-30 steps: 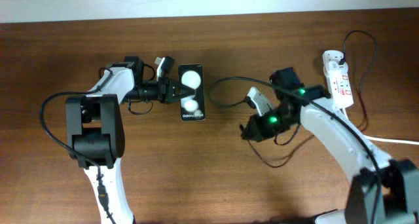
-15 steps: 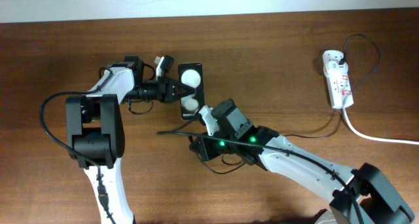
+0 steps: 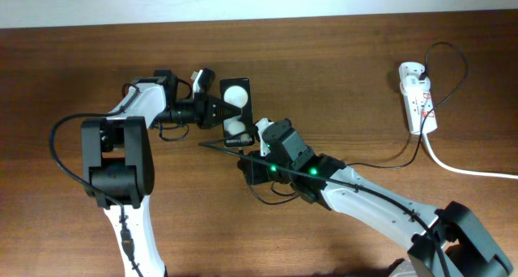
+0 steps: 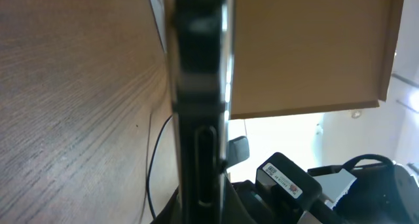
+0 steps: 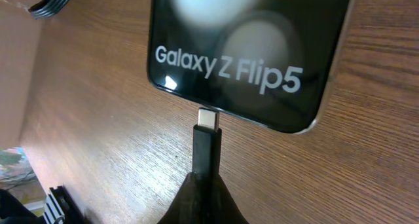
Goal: Plug charger to phone and switch on socket
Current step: 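Push the USB-C plug up into the phone's port with the right gripper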
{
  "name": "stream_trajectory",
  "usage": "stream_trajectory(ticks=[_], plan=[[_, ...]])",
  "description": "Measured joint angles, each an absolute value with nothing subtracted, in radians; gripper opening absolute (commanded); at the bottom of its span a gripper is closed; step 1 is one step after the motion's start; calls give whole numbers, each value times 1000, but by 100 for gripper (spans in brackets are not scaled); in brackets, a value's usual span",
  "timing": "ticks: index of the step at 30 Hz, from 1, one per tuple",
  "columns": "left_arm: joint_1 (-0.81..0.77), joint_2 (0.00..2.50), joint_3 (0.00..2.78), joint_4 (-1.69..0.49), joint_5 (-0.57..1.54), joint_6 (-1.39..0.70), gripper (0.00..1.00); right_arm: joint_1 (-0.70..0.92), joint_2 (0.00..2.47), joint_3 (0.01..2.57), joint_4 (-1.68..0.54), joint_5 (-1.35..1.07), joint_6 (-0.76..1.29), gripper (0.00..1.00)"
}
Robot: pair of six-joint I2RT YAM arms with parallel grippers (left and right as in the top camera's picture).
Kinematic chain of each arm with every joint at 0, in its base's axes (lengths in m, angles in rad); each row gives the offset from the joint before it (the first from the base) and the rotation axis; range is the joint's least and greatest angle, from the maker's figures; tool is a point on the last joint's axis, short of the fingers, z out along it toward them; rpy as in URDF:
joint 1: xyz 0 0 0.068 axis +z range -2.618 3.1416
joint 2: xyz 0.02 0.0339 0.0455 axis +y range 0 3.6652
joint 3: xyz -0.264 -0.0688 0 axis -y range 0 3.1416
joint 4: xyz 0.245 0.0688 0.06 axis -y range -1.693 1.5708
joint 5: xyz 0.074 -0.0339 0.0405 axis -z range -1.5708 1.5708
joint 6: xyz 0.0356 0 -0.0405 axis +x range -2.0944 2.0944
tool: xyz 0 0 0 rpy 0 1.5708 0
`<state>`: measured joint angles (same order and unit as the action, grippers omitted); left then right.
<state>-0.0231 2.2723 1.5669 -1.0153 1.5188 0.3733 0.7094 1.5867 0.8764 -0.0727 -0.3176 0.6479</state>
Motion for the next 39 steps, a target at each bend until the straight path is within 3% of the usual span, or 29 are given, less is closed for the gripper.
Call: stream_trajectory(ticks=[7, 32, 39], plan=[[-23, 2272, 1567, -1007, 1523, 287, 0, 709, 1587, 876, -56, -315, 648, 4], [-19, 2272, 1567, -974, 1538, 283, 0, 723, 1587, 878, -56, -207, 598, 4], [-7, 2272, 1568, -971, 1564, 279, 0, 728, 1589, 878, -10, -207, 692, 4]])
